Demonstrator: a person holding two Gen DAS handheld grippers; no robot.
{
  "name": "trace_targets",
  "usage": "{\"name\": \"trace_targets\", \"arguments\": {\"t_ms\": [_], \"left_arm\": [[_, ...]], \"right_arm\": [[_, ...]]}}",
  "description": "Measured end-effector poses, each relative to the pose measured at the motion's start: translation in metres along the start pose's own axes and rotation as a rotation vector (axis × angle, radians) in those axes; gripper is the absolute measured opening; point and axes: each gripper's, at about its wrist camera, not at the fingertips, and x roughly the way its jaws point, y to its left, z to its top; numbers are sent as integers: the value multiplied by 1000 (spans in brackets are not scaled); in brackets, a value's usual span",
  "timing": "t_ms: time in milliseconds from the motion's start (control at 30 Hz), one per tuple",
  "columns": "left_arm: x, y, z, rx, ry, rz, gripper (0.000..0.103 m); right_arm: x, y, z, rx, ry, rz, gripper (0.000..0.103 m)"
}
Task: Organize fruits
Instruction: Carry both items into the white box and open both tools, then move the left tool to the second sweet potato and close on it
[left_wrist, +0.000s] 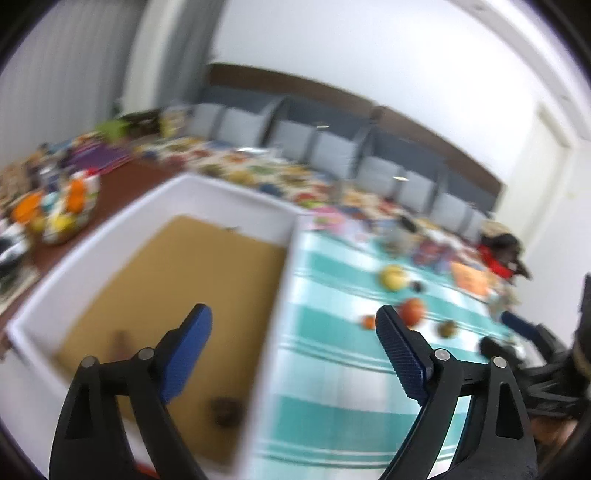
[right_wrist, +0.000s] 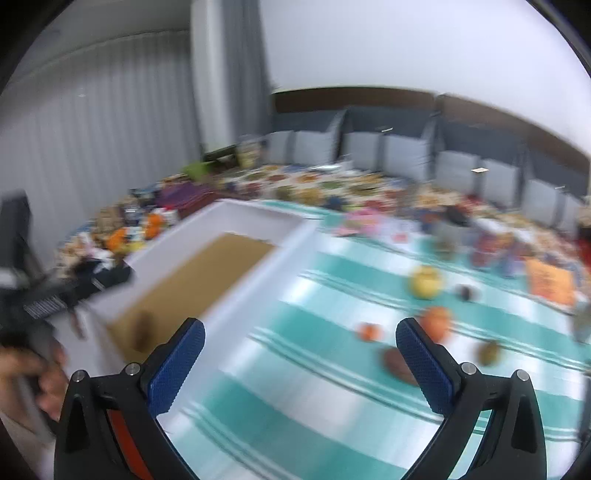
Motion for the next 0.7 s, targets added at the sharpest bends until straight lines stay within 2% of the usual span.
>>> {"name": "trace_targets", "arguments": {"t_ms": [67, 200, 333, 433, 500, 700], "left_arm": [[10, -30, -11, 27, 11, -57, 92], [52, -90, -54, 106, 118, -126, 92], [101, -127, -105, 185, 197, -124, 92], [132, -140, -132, 235, 245, -73, 92], [139, -145, -140, 238, 251, -58, 92], [140, -150, -145, 263, 188, -42, 92]], "right_arm": [[-15, -39, -29, 13, -11, -98, 103], [-19, -106, -92, 64, 37, -271, 103], [-13, -170, -156, 188, 105, -404, 103], [-11, -200, -185, 243, 131, -455, 103], [-8, -214, -191, 269, 151, -466, 103], [-8, -231, -197, 301, 120, -489, 103]]}}
